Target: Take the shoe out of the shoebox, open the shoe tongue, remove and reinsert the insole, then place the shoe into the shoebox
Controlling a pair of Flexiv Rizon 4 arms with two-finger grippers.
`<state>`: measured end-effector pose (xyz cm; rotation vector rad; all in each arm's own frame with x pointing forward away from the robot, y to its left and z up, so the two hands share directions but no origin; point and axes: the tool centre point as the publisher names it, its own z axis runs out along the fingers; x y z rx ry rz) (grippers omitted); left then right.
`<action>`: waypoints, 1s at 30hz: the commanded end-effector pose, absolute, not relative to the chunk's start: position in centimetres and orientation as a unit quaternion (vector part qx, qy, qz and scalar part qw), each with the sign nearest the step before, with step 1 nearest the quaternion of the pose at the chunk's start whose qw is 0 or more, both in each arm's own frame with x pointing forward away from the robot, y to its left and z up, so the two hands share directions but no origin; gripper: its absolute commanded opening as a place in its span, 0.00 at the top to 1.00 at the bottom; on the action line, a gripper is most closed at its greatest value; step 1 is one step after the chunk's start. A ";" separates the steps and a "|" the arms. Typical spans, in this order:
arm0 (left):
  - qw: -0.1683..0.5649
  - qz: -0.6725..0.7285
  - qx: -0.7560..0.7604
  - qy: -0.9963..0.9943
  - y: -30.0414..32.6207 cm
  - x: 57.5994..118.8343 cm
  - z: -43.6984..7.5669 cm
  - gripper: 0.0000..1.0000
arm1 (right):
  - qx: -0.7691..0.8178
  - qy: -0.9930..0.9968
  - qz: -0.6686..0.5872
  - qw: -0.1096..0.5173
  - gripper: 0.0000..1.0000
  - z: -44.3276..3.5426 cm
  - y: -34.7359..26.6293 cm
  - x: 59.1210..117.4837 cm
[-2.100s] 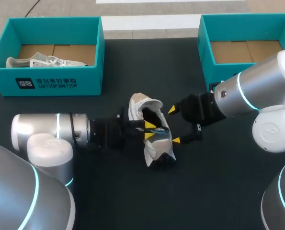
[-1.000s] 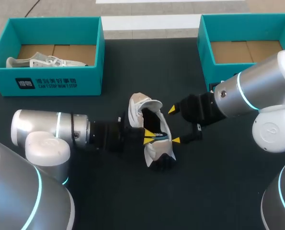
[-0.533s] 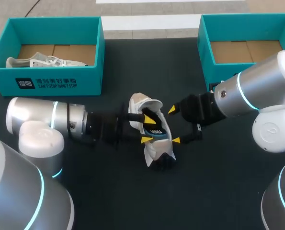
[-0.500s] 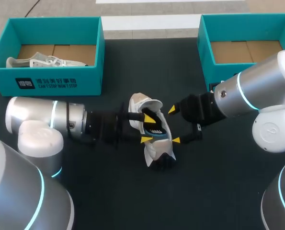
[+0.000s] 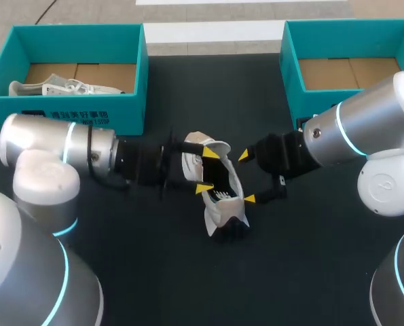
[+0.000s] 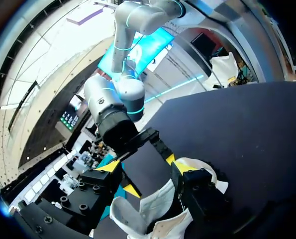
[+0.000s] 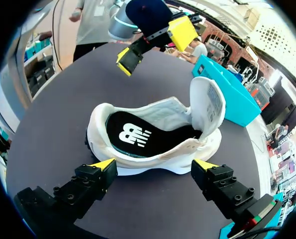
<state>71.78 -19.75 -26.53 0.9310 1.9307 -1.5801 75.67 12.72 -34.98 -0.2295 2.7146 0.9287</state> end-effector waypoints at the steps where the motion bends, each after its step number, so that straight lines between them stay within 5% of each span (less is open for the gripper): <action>1: 0.214 -0.554 0.375 0.712 -19.1 73.5 -24.4 0.44 | -0.078 0.935 0.318 0.133 0.00 -35.0 12.9 75.6; 16: 0.066 -0.469 0.507 0.720 -18.0 76.2 -21.5 0.51 | -0.078 0.935 0.318 0.133 0.00 -35.0 12.9 75.6; 20: 0.032 -0.454 0.521 0.722 -17.8 76.1 -21.3 0.00 | -0.076 0.938 0.310 0.132 0.00 -34.9 12.5 75.5; 30: 0.032 -0.454 0.521 0.722 -17.8 76.1 -21.3 0.00 | -0.069 0.948 0.290 0.112 0.00 -32.0 8.2 76.0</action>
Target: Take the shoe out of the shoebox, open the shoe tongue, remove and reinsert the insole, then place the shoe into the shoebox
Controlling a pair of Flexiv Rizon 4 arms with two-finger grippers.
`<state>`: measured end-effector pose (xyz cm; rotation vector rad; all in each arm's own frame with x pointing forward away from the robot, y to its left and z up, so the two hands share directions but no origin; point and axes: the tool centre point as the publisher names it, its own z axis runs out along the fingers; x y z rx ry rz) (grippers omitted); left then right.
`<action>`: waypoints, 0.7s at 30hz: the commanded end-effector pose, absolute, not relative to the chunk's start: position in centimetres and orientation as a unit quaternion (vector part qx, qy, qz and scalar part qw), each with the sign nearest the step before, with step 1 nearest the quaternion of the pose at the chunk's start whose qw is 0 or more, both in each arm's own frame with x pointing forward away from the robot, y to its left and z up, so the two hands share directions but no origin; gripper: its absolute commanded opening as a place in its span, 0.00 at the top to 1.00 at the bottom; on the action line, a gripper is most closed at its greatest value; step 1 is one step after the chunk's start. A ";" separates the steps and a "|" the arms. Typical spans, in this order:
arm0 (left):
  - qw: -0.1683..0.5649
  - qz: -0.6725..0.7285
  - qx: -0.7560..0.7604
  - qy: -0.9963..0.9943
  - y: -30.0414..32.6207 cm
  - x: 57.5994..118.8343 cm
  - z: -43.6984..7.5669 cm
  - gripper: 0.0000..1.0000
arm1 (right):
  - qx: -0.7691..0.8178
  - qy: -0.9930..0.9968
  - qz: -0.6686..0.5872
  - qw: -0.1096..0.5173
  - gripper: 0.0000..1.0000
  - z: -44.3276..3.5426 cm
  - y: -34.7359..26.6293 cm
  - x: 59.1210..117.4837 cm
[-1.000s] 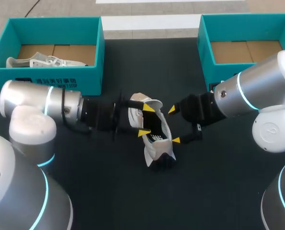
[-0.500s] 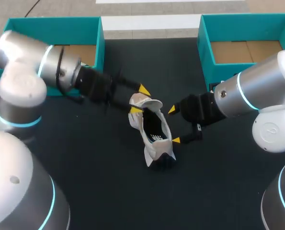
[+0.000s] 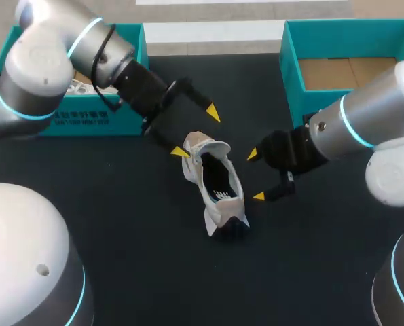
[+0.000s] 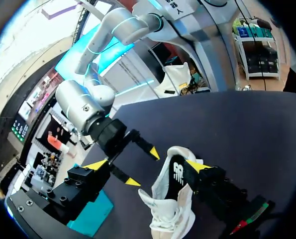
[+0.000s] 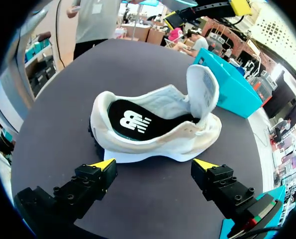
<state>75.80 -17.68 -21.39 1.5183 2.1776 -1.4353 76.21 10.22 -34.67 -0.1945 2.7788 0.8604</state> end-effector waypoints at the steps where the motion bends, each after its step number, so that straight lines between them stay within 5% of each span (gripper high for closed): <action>1: 0.032 -0.454 0.521 0.722 -17.8 76.1 -21.3 0.00 | -0.069 0.948 0.291 0.112 0.00 -31.5 7.7 76.1; 21: 0.020 -0.439 0.543 0.716 -17.5 76.8 -21.3 0.00 | -0.054 0.965 0.252 0.051 0.00 -20.4 -2.1 75.2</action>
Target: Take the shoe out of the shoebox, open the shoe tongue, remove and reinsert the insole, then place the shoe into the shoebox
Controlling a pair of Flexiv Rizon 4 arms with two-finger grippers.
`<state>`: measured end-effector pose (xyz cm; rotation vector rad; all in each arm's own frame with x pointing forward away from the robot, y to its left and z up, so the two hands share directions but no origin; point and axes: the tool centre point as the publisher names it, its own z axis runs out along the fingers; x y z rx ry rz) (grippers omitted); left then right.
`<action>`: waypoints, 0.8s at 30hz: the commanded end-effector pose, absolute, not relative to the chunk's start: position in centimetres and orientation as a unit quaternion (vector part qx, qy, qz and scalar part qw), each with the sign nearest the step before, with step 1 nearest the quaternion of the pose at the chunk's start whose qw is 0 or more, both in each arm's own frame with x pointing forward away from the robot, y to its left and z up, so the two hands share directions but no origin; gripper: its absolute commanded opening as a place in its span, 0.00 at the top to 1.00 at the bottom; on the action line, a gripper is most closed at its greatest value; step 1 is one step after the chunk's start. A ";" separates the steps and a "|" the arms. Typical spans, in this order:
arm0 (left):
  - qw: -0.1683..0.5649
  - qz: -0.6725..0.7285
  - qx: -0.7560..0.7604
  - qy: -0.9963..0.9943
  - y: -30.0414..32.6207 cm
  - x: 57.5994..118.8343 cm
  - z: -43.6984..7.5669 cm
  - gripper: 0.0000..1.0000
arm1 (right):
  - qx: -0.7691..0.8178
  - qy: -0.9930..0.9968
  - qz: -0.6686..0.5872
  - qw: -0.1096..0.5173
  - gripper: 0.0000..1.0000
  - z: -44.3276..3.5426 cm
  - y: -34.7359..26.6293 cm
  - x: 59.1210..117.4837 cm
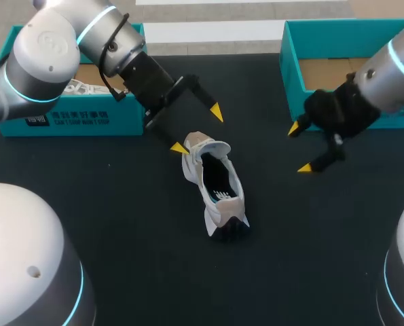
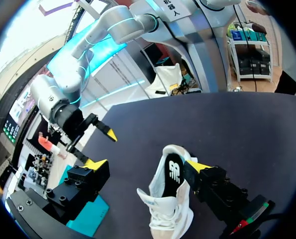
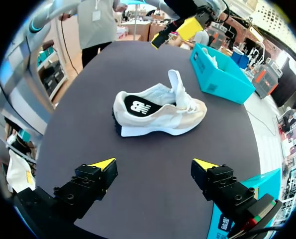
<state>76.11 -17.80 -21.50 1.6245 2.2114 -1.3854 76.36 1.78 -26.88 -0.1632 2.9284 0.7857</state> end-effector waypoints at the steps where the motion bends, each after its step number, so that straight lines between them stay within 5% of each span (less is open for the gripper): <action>1: 0.017 -0.434 0.551 0.713 -17.5 77.0 -21.2 0.00 | -0.055 0.966 0.249 0.049 0.00 -20.0 -2.3 75.2; 21: -0.023 -0.298 0.632 0.715 -18.1 80.4 -19.9 0.00 | -0.050 0.972 0.226 0.042 0.00 -18.7 -3.5 75.1; 24: -0.014 -0.287 0.636 0.717 -18.4 80.1 -20.2 1.00 | -0.050 0.972 0.226 0.042 0.00 -18.7 -3.5 75.1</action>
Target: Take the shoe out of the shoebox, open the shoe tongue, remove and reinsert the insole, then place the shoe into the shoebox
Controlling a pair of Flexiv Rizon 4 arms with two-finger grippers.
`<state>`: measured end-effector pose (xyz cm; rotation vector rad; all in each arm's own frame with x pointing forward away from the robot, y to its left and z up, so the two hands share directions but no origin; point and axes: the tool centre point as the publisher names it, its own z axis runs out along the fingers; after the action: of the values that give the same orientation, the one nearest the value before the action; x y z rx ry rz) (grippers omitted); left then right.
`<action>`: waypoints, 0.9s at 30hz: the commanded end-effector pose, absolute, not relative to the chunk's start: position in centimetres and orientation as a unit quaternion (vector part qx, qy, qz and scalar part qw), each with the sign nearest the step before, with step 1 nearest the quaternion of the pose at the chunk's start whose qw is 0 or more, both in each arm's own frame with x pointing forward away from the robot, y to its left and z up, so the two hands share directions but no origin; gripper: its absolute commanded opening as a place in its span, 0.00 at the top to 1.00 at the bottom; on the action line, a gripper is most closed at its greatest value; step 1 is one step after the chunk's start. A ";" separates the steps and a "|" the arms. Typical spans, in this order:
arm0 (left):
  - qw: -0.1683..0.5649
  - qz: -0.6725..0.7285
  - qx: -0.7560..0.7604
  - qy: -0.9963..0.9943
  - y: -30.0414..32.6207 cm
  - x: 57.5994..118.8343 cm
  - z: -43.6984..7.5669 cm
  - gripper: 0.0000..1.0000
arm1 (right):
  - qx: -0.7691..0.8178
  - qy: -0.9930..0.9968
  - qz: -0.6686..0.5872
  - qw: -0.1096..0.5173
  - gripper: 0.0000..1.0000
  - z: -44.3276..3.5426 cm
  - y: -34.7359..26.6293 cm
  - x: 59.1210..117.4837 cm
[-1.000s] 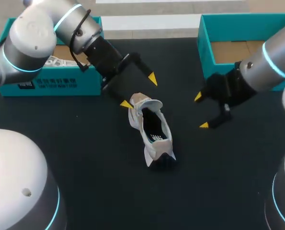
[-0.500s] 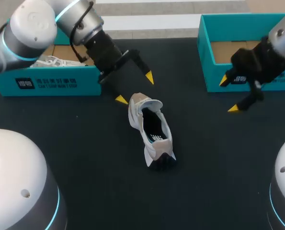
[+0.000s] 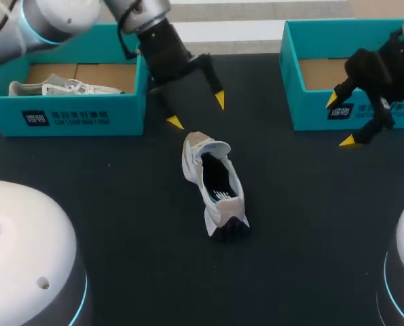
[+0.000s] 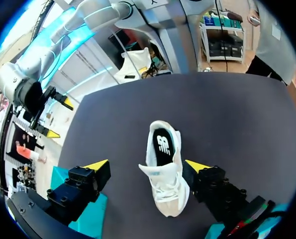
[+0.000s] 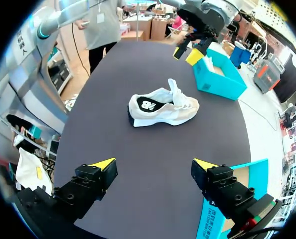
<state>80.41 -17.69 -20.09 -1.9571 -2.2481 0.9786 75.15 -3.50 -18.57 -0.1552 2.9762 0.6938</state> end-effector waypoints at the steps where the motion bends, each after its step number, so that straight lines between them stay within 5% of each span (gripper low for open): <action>1: 0.013 0.286 -0.636 -0.716 -18.4 80.0 -20.3 1.00 | -0.050 0.972 0.226 0.042 0.00 -18.7 -3.5 75.1; 27: 0.035 0.194 -0.669 -0.717 -20.6 75.1 -26.3 1.00 | -0.050 0.972 0.226 0.042 0.00 -18.7 -3.5 75.1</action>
<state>76.01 -19.67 -25.97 -2.0481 -2.1913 0.6342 75.03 -3.47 -18.64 -0.1543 2.9737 0.6930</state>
